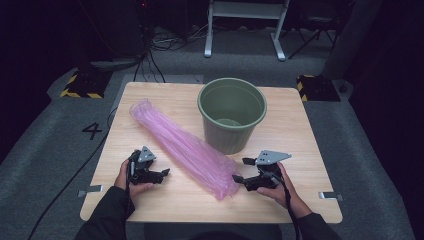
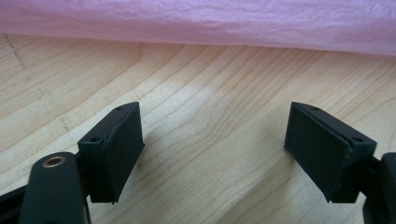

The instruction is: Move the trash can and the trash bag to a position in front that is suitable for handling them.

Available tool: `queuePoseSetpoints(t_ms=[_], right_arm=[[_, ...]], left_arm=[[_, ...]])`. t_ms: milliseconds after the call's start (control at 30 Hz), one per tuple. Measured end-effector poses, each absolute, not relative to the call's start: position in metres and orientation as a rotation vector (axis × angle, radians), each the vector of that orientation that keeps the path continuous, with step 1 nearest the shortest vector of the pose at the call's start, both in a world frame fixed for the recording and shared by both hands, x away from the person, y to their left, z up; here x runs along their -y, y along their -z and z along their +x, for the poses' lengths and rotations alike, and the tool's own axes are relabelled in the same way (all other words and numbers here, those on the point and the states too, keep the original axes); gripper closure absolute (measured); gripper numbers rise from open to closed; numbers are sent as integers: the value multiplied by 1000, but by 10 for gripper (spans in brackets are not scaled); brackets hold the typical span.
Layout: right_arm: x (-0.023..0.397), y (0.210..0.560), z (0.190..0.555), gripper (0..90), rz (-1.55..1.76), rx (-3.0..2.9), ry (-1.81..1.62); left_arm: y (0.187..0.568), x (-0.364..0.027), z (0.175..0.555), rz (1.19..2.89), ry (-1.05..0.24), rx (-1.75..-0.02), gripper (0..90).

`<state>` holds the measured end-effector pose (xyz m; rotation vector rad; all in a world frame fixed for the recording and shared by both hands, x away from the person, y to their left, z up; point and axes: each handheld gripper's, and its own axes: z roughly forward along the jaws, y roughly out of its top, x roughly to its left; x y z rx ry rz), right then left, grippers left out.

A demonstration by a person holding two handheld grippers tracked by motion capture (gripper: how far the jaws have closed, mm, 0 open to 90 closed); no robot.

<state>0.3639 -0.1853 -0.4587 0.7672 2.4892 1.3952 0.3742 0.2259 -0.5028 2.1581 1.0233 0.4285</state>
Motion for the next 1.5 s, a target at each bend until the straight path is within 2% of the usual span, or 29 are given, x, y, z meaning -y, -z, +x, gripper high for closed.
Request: queuePoseSetpoints(t_ms=[267,367,467,533,600,700,967,1233,1500], right_arm=[[165,477,368,219,753,-2536,-1280],[158,485,371,242,746,-2553,-1230],[153,492,373,377,723,-2572,-1173],[154,496,374,517,700,-2588,-1141],[157,498,376,611,680,-2603,-1127],[164,497,379,696,673,-2602,-1126],[197,496,389,753,690,-2570,-1106],[239,495,412,756,874,-2460,-1077],[272,494,428,740,989,-2357,-1046]], left_arm=[[504,-226,375,2154,-428,-1021,180],[504,-226,375,2154,-429,-1021,180],[504,-225,375,2154,-428,-1021,180],[503,-226,375,2155,-432,-1019,180],[503,-225,374,2159,-436,-1018,180],[503,-225,373,2157,-448,-1015,183],[493,-229,368,2118,-498,-1005,198],[476,-235,356,2093,-570,-968,202],[464,-243,351,2038,-560,-956,202]])
